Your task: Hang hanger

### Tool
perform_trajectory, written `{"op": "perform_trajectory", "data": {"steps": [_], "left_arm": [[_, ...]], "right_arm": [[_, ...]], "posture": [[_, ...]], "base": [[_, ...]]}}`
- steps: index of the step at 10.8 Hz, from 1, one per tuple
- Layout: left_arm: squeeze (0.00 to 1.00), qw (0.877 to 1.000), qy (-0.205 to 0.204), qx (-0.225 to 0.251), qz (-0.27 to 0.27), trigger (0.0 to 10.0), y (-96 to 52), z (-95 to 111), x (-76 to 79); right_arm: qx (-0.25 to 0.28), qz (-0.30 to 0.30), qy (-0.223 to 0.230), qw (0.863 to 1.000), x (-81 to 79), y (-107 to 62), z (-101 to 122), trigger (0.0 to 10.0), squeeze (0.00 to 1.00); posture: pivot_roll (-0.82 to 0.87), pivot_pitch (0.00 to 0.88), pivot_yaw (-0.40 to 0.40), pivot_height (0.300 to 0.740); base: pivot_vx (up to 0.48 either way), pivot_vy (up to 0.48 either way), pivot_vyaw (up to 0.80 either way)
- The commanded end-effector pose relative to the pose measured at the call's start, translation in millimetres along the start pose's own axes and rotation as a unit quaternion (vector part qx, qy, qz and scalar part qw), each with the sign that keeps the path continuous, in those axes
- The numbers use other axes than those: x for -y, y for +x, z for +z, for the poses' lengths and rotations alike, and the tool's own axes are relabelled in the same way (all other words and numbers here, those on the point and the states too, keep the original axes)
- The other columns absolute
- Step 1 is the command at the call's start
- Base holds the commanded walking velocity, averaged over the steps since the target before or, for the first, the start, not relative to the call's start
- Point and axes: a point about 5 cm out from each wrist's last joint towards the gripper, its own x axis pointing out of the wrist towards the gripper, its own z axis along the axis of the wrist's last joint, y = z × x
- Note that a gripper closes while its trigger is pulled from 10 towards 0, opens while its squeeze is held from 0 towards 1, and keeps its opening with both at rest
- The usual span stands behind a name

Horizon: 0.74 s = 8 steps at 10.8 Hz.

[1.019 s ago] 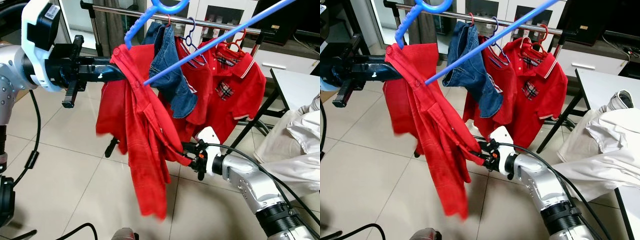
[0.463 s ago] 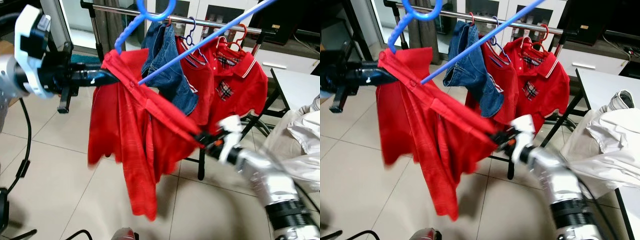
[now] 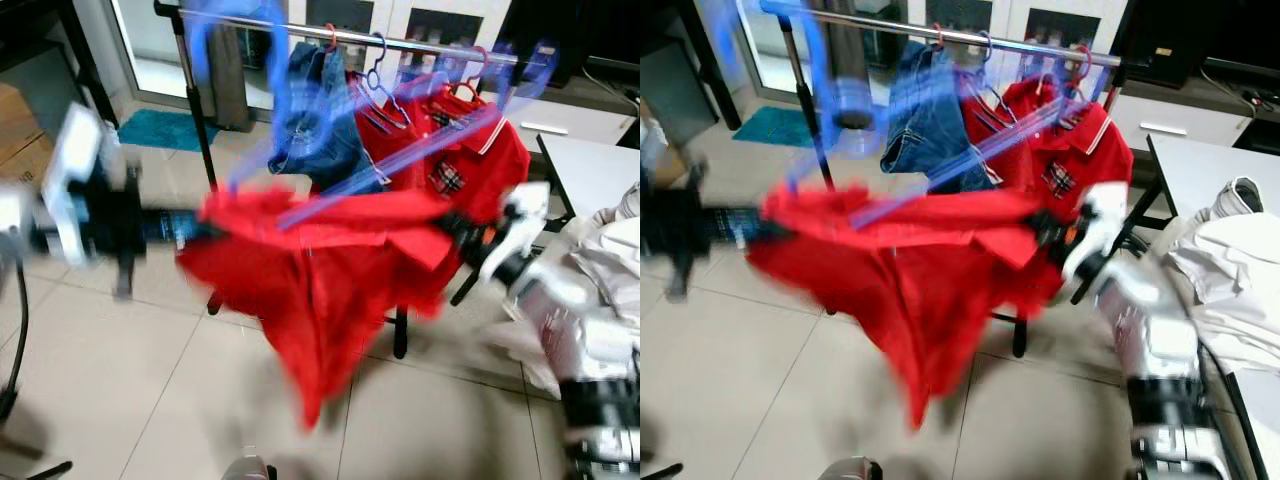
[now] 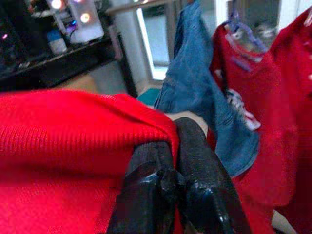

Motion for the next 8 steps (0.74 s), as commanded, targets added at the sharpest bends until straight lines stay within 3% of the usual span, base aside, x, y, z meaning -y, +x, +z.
{"op": "perform_trajectory", "data": {"steps": [1, 4, 6, 8], "left_arm": [[0.00, 0.999, 0.029, -0.010, 0.025, 0.0, -11.4, 8, 2.0], [0.00, 0.999, 0.014, -0.020, 0.049, 0.0, -14.0, -8, 31.1], [0.00, 0.989, 0.023, -0.125, 0.069, 0.0, -17.2, -32, 44.6], [0.00, 0.964, 0.045, -0.232, 0.125, 0.0, -22.5, -57, 41.1]], "right_arm": [[0.019, -0.086, 0.010, 0.996, 27.6, -14.9, 12, 0.0, 0.00], [0.023, -0.197, 0.026, 0.980, 62.6, -22.0, 25, 0.0, 0.00], [0.055, -0.214, 0.037, 0.975, 71.6, -19.8, 42, 0.0, 0.00], [0.070, -0.192, 0.038, 0.978, 68.4, -12.6, 51, 0.0, 0.00]], "posture": [[0.18, 0.035, -0.024, 0.740], [0.19, 0.035, -0.028, 0.740], [0.20, 0.035, -0.034, 0.740], [0.21, 0.035, -0.035, 0.740]], "base": [[0.000, 0.000, 0.00], [0.000, 0.000, 0.00], [0.000, 0.000, 0.00], [0.000, 0.000, 0.00]]}}
